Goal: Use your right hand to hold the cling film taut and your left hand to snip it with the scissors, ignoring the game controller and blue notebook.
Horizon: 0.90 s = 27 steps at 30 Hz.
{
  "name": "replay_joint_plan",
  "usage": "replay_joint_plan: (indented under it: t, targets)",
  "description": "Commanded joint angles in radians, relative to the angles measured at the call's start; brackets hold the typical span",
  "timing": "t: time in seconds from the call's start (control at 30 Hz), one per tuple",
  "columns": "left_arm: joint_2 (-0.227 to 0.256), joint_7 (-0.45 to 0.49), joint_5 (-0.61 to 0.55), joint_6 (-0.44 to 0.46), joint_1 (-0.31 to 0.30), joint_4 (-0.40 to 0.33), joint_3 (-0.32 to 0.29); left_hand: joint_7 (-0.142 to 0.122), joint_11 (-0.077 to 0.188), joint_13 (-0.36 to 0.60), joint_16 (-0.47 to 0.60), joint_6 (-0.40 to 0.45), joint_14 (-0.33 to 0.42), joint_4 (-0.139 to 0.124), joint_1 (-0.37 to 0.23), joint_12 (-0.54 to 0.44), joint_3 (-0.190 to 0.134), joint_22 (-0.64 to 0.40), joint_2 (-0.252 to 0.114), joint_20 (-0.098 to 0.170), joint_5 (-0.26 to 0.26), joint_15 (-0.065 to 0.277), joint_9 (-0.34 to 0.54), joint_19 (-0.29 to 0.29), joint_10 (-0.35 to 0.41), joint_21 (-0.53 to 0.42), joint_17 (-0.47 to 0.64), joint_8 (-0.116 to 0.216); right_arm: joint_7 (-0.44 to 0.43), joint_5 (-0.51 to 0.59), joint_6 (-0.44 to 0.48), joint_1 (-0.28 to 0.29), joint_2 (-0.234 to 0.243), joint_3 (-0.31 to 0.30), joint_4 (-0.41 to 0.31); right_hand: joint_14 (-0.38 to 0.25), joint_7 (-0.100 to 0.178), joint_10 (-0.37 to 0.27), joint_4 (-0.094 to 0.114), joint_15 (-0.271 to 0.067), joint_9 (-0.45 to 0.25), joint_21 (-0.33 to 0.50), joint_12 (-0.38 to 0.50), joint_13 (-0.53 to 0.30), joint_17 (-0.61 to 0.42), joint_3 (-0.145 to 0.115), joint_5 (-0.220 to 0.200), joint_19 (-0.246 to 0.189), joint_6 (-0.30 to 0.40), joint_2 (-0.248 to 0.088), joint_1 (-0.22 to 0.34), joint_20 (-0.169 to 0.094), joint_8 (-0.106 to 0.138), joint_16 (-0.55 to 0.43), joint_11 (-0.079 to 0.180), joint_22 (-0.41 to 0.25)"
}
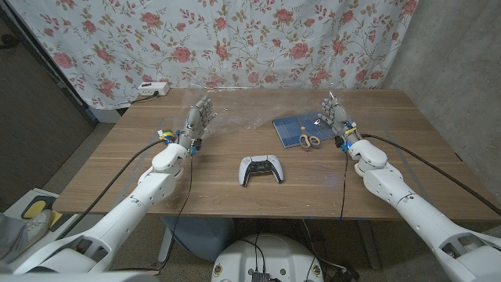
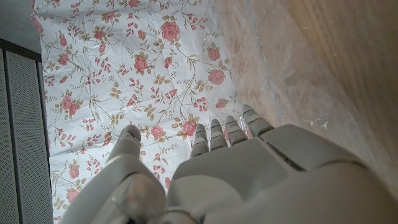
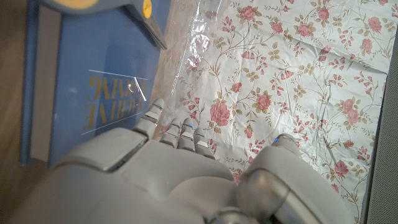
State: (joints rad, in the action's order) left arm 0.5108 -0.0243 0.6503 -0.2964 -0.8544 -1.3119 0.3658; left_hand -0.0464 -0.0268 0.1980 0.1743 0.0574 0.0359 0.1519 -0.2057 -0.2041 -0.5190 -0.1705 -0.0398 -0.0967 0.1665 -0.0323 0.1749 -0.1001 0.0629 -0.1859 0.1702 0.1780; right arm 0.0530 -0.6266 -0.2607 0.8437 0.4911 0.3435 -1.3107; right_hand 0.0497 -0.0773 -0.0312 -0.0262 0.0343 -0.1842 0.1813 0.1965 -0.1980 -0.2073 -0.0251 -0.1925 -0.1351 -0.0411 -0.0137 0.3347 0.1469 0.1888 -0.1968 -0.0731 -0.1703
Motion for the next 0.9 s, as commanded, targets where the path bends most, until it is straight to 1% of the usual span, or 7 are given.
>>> replay_joint_plan:
  t: [0.03,0.37,0.47,0.53,0.6,0.83,0.9]
  targets:
    - [0.005,0.004,0.0,-0.014,-0.014,-0.012,-0.006,0.0,0.003,0.002,0.007,0.009,0.0,0.0,-0.013,-0.008,-0.005,-0.005,0.001,0.0,0.006,-0.005,0.002,-0.008,0.009,-0.006,0.005,0.005,0.051,0.066,0.049,0.015,-0.062,-0.076,-0.009,0.009,-0.008,-0.001,-0.002,-0.003,-0.005,0.007,0.005,-0.001,-0.004,-0.004,-0.005,-0.001,-0.001,0.0,0.01,0.011,0.006,-0.008,-0.009,-0.002]
    - [0.0,-0.016,0.007,-0.037,-0.015,0.001,-0.009,-0.001,0.002,0.002,0.007,0.009,0.0,0.0,-0.013,-0.008,-0.004,-0.005,0.001,0.0,0.006,-0.006,0.002,-0.008,0.009,-0.007,0.005,0.005,0.023,0.143,0.093,0.043,-0.081,-0.112,-0.073,0.012,0.0,-0.003,-0.009,-0.002,-0.005,0.006,0.006,-0.001,-0.003,-0.011,-0.007,0.003,-0.004,-0.007,0.023,0.011,0.006,-0.007,0.0,-0.002]
    - [0.001,-0.022,0.008,-0.038,-0.014,0.001,-0.008,-0.001,0.001,0.002,0.008,0.009,0.0,0.0,-0.014,-0.008,-0.004,-0.005,0.001,0.001,0.006,-0.006,0.002,-0.008,0.008,-0.007,0.005,0.006,-0.003,0.163,0.115,0.057,-0.08,-0.118,-0.111,0.007,0.008,-0.027,-0.022,-0.006,-0.005,0.007,0.015,-0.002,-0.001,-0.018,-0.006,0.003,-0.013,-0.011,0.044,0.012,0.004,-0.01,0.031,-0.002]
    - [0.001,-0.026,0.009,-0.039,-0.013,0.003,-0.008,0.0,0.003,0.002,0.008,0.009,0.0,0.0,-0.014,-0.008,-0.004,-0.005,0.001,0.0,0.006,-0.006,0.002,-0.008,0.009,-0.007,0.005,0.006,-0.014,0.171,0.126,0.063,-0.082,-0.122,-0.124,0.007,0.008,-0.027,-0.023,-0.007,-0.005,0.008,0.015,-0.002,-0.001,-0.019,-0.006,0.002,-0.015,-0.01,0.045,0.012,0.004,-0.01,0.032,-0.002]
    - [-0.001,-0.032,0.006,-0.046,-0.009,0.011,-0.006,-0.001,0.003,0.002,0.008,0.01,-0.001,0.0,-0.014,-0.008,-0.004,-0.005,0.002,0.001,0.006,-0.005,0.002,-0.009,0.009,-0.007,0.005,0.006,-0.017,0.175,0.135,0.066,-0.085,-0.125,-0.131,0.009,0.002,-0.032,-0.029,-0.006,-0.005,0.008,0.016,-0.003,0.0,-0.02,-0.006,0.003,-0.017,-0.009,0.052,0.012,0.004,-0.009,0.009,-0.002]
    - [-0.015,-0.022,-0.001,-0.059,-0.013,0.016,-0.001,-0.001,0.003,0.002,0.008,0.01,-0.001,0.0,-0.014,-0.008,-0.003,-0.005,0.002,0.0,0.006,-0.005,0.002,-0.008,0.01,-0.007,0.005,0.006,-0.045,0.227,0.18,0.082,-0.056,-0.123,-0.182,0.04,-0.01,-0.022,-0.037,0.003,-0.006,0.003,0.012,-0.005,-0.001,-0.022,-0.004,0.021,-0.033,-0.009,0.06,-0.006,0.001,0.001,-0.006,-0.002]
    - [-0.027,-0.065,0.036,-0.061,-0.012,0.019,-0.002,0.0,0.002,0.002,0.008,0.01,-0.001,0.0,-0.014,-0.009,-0.003,-0.005,0.002,0.0,0.006,-0.005,0.002,-0.007,0.01,-0.007,0.005,0.006,-0.051,0.25,0.19,0.083,-0.038,-0.118,-0.197,0.055,-0.01,-0.015,-0.037,0.012,-0.006,-0.001,0.009,-0.006,-0.002,-0.022,-0.003,0.036,-0.038,-0.01,0.06,-0.006,0.001,0.004,-0.007,-0.003]
